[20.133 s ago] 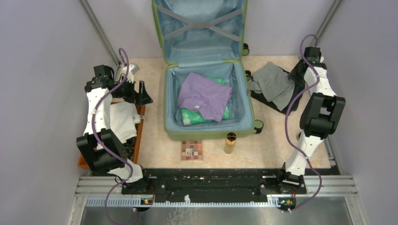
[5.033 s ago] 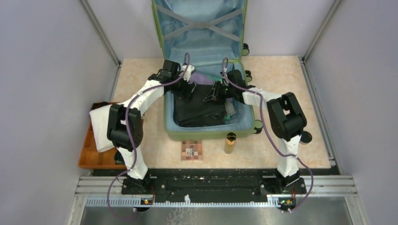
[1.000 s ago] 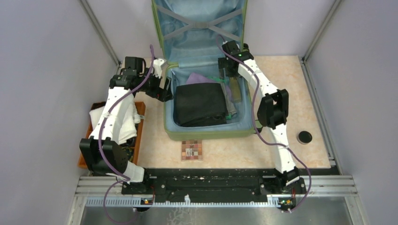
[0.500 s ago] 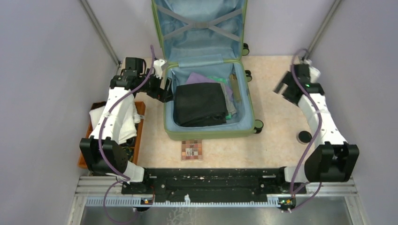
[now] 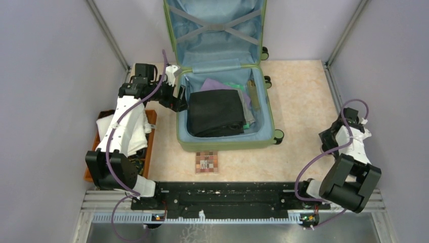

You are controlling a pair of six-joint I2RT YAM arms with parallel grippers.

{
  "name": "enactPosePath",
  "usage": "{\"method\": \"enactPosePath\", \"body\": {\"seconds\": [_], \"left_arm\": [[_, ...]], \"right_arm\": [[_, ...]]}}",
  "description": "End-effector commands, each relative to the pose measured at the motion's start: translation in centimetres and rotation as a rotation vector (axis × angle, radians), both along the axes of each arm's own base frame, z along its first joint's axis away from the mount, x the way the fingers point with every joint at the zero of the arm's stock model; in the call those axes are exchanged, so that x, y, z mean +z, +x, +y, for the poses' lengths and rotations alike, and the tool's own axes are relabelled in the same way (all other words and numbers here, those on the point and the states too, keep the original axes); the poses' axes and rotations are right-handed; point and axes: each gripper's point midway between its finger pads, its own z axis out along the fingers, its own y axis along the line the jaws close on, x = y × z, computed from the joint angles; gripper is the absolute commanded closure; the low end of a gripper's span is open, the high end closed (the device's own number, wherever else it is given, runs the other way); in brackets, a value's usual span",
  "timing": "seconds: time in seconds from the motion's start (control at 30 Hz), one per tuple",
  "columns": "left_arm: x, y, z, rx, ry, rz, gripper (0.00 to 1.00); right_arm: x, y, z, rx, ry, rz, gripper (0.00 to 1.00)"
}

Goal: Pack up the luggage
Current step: Pick up the makeup from the center of the board.

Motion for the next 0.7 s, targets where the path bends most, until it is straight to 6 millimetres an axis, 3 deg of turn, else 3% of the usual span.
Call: {"method": "enactPosePath", "body": {"seconds": [0.0, 0.43, 0.67], "left_arm": [[1.8, 0.4, -0.1, -0.025, -0.009, -0.079, 0.02], [2.1, 1.1, 0.4, -0.01, 0.018, -0.079, 0.01], [2.1, 1.4, 0.3, -0.008, 0.016, -0.075, 0.02]], "right_arm": [[0.6, 1.9, -1.4, -0.037, -0.01, -0.108, 0.01], [-1.8, 6.2, -3.0, -0.001, 0.086, -0.19, 0.01], [-3.7, 6.3, -3.3, -0.006, 0.099, -0.151, 0.03]]}}
